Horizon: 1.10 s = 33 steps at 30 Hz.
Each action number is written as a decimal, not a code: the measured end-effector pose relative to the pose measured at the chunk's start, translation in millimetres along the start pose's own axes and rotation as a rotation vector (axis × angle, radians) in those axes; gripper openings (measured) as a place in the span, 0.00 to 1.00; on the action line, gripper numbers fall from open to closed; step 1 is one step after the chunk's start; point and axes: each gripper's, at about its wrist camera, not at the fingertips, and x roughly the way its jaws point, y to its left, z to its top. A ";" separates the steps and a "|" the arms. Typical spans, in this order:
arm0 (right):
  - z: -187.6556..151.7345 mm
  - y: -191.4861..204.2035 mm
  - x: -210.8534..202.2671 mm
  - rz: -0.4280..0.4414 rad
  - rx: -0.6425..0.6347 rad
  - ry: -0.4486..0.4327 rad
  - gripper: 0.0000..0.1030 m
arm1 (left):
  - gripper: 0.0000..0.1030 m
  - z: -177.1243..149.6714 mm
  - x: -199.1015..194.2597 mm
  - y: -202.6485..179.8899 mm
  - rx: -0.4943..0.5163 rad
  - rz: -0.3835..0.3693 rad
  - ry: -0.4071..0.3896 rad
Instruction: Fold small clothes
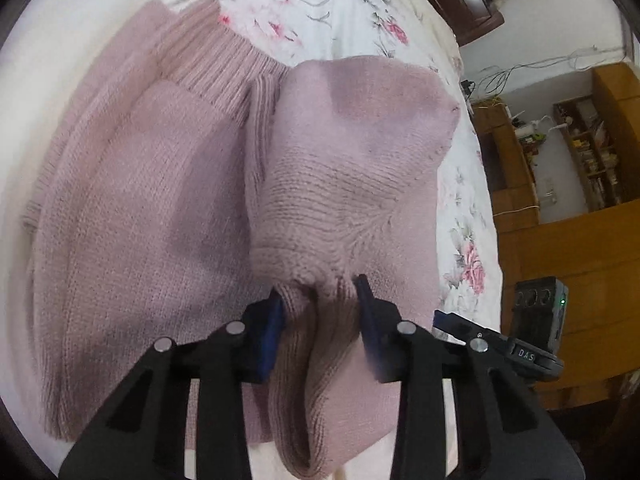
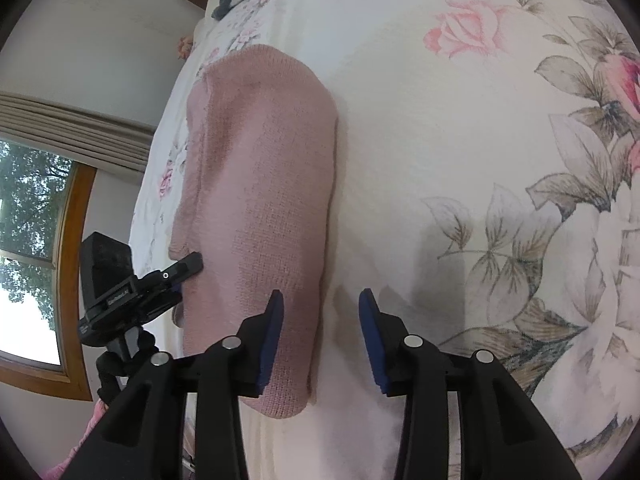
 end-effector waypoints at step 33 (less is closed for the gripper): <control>-13.1 34.4 2.5 0.061 -0.080 0.011 0.45 | 0.21 47.7 -108.9 25.9 0.079 -0.042 -0.174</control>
